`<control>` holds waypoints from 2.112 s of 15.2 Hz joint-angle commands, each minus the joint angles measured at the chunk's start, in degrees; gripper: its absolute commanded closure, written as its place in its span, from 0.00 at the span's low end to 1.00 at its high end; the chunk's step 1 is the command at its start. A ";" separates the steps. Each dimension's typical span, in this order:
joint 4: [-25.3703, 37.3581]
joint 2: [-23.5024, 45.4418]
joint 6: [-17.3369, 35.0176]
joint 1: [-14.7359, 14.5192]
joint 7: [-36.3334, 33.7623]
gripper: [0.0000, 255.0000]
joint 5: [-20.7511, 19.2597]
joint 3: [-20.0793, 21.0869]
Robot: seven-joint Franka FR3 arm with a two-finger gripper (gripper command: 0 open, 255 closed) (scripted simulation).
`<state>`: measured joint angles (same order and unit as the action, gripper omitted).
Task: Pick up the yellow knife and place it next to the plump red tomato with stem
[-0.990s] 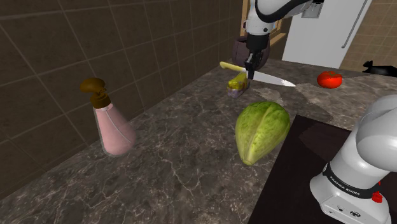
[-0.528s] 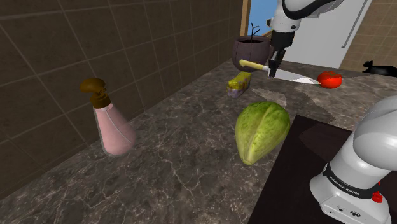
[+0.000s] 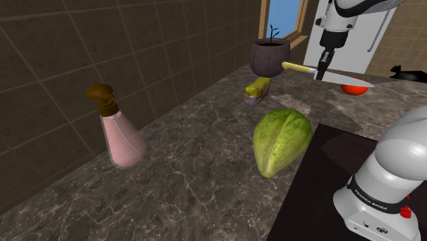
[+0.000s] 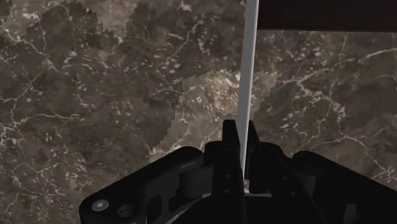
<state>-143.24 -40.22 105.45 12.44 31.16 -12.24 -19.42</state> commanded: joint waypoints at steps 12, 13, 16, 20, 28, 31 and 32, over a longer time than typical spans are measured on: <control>3.73 -1.58 -2.43 7.57 18.00 1.00 -9.67 -15.18; 4.50 -1.18 -2.45 7.86 19.45 1.00 -10.25 -16.49; 7.17 0.42 -2.37 8.37 23.83 1.00 -11.72 -20.59; 11.53 3.37 -2.02 8.15 29.81 1.00 -12.93 -26.48; 22.94 11.97 -0.78 3.18 42.70 1.00 -11.86 -41.52; 28.16 16.24 -0.26 -1.39 48.18 1.00 -9.71 -49.79; 30.02 17.78 -0.11 -3.58 50.12 1.00 -8.71 -53.25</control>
<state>-115.22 -23.90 105.32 10.73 79.00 -21.79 -69.26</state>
